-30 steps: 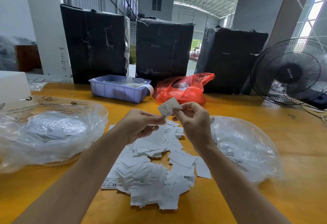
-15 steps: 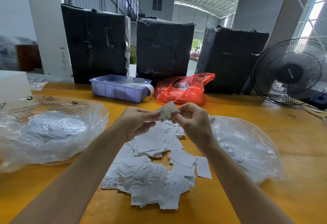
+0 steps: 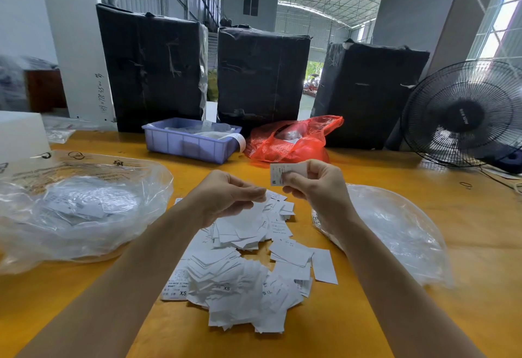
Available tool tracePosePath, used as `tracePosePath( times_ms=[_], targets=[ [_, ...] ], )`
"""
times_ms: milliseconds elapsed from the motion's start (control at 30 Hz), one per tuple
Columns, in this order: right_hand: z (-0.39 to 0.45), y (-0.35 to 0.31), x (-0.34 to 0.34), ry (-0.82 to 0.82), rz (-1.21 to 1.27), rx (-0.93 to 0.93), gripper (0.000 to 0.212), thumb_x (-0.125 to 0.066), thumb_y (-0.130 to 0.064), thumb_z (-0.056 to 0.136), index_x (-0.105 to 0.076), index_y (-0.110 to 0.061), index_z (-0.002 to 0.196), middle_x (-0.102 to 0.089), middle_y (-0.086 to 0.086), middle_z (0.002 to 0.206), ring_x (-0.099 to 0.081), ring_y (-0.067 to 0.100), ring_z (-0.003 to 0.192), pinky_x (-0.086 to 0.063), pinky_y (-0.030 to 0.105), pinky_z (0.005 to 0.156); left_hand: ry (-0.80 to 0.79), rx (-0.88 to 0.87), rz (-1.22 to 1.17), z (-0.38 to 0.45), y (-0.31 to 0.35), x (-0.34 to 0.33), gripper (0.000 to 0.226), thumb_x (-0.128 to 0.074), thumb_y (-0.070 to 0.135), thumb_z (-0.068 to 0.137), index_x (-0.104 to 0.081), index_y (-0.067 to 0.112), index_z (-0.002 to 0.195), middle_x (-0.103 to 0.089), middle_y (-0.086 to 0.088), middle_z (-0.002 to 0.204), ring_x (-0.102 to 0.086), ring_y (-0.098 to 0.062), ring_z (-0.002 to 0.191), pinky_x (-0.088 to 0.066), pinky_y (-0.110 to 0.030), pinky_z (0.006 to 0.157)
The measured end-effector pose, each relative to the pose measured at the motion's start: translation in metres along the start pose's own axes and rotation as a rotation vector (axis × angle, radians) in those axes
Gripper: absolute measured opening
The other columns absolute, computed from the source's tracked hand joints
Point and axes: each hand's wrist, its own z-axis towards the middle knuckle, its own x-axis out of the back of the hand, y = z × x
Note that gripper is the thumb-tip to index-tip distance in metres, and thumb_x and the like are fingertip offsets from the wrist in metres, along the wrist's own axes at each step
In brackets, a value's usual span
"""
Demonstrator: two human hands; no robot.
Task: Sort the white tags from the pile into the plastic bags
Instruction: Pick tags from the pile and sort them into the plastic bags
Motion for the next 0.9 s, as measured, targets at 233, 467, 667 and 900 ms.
tracePosePath(
  times_ms=[233,467,667,900],
  targets=[
    [-0.0013,-0.0012,-0.0034,-0.061,-0.026,0.015,0.012,-0.069,0.002,0.081,-0.060,-0.005,0.083,-0.068,0.009,0.082,-0.067,0.007,0.059,-0.049,0.013,0.053,-0.017,0.002,-0.004,0.0007,-0.0007,-0.0004,0.034,-0.079,0.028,0.053,-0.076,0.007,0.079,-0.073,0.000,0.070,-0.058,-0.003,0.052,-0.046,-0.014,0.048],
    [-0.0031,-0.0002,-0.0052,-0.080,-0.148,0.067,0.015,-0.070,-0.001,0.081,-0.058,-0.010,0.080,-0.068,0.007,0.082,-0.069,0.013,0.064,-0.059,0.028,0.063,-0.015,0.015,0.007,0.0018,-0.0009,-0.0004,0.027,-0.078,0.025,0.053,-0.076,0.008,0.074,-0.073,-0.003,0.073,-0.059,-0.003,0.050,-0.046,-0.014,0.046],
    [-0.0036,-0.0022,-0.0070,-0.049,-0.159,0.103,0.016,-0.070,-0.001,0.081,-0.058,-0.012,0.079,-0.068,0.013,0.087,-0.069,0.017,0.069,-0.059,0.026,0.062,-0.004,0.012,0.006,0.0039,-0.0024,0.0010,0.029,-0.078,0.026,0.054,-0.076,0.008,0.077,-0.073,-0.001,0.072,-0.060,-0.002,0.050,-0.046,-0.013,0.047],
    [-0.0046,-0.0011,-0.0080,-0.065,-0.221,0.124,0.017,-0.071,-0.003,0.081,-0.058,-0.014,0.080,-0.069,0.015,0.090,-0.070,0.019,0.073,-0.060,0.036,0.067,-0.005,0.016,0.009,0.0032,-0.0010,0.0007,0.035,-0.078,0.026,0.053,-0.075,0.006,0.081,-0.074,0.000,0.071,-0.060,-0.001,0.049,-0.046,-0.014,0.046]
  ],
)
